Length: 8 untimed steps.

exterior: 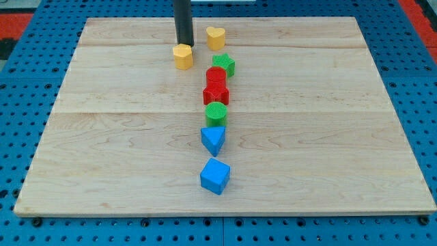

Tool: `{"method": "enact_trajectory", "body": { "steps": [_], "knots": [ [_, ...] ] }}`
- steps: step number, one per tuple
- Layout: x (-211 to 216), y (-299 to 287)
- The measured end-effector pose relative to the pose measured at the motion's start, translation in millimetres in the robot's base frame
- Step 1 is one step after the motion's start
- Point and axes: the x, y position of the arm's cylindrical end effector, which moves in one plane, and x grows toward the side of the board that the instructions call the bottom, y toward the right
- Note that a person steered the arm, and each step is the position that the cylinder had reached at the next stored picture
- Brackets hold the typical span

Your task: Move the yellow hexagon along with yellow heart up a bit

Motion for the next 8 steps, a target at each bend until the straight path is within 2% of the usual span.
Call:
{"method": "enact_trajectory", "body": {
  "steps": [1,2,3,5,6,7,8],
  "knots": [
    [7.5,31.9],
    [-2.3,-16.5],
    [35.9,-21.7],
    [115.3,-93.5],
    [113.7,-33.7],
    [64.3,6.9],
    [30.1,11.6]
  ]
}}
